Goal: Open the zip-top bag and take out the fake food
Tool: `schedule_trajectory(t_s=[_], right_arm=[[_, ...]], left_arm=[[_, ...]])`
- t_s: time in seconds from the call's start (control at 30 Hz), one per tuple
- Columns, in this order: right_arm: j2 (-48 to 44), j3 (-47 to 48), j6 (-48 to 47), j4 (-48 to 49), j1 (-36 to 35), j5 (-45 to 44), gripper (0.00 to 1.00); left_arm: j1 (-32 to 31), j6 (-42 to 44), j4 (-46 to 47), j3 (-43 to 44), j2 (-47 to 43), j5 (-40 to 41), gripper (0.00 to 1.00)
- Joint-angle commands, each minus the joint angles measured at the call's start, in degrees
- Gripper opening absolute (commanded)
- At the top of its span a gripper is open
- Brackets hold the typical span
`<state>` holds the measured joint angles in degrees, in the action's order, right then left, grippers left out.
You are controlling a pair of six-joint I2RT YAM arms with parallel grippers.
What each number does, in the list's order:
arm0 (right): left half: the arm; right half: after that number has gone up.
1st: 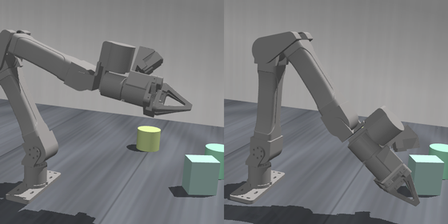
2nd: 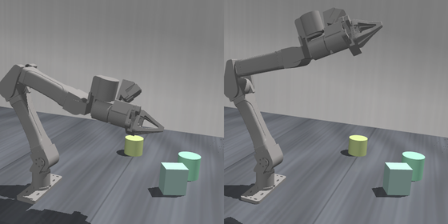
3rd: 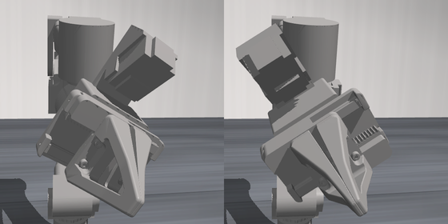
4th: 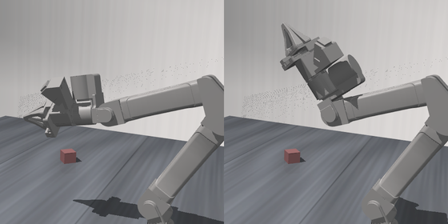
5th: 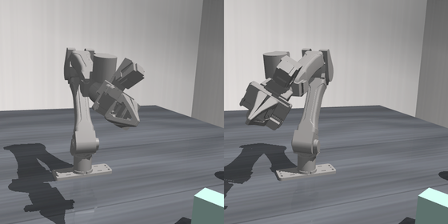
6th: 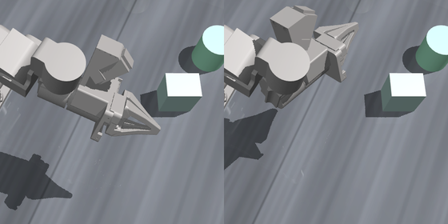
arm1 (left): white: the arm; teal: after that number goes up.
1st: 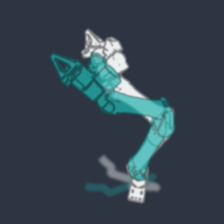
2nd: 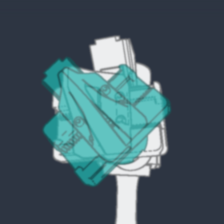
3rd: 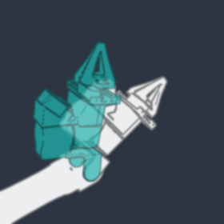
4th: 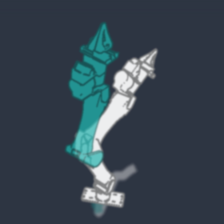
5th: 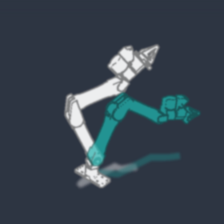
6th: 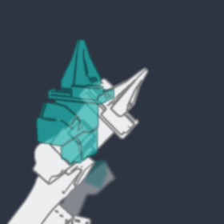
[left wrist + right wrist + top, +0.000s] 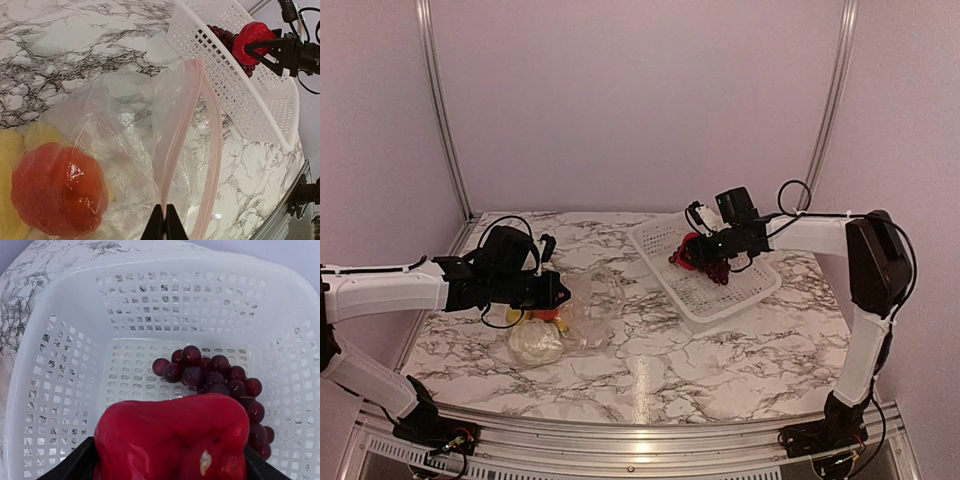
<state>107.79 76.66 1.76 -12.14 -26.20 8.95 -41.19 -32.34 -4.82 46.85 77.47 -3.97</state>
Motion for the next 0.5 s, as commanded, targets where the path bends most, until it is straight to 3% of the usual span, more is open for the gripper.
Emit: schedule_trajectory(t_s=[0.0, 0.3, 0.47], right_arm=[[4.55, 5.09, -1.58, -4.32, -0.26, -0.53, 0.78], [5.35, 11.04, -4.43, -6.47, -0.25, -4.49, 0.98], [2.68, 15.03, -4.84, -7.56, -0.2, -5.19, 0.99]], left_arm=[[0.5, 1.0, -1.76, 1.56, 0.88, 0.1, 0.0], [0.67, 1.81, -2.73, 2.09, 0.69, 0.2, 0.0], [0.78, 2.14, -2.67, 2.11, 0.74, 0.19, 0.0]])
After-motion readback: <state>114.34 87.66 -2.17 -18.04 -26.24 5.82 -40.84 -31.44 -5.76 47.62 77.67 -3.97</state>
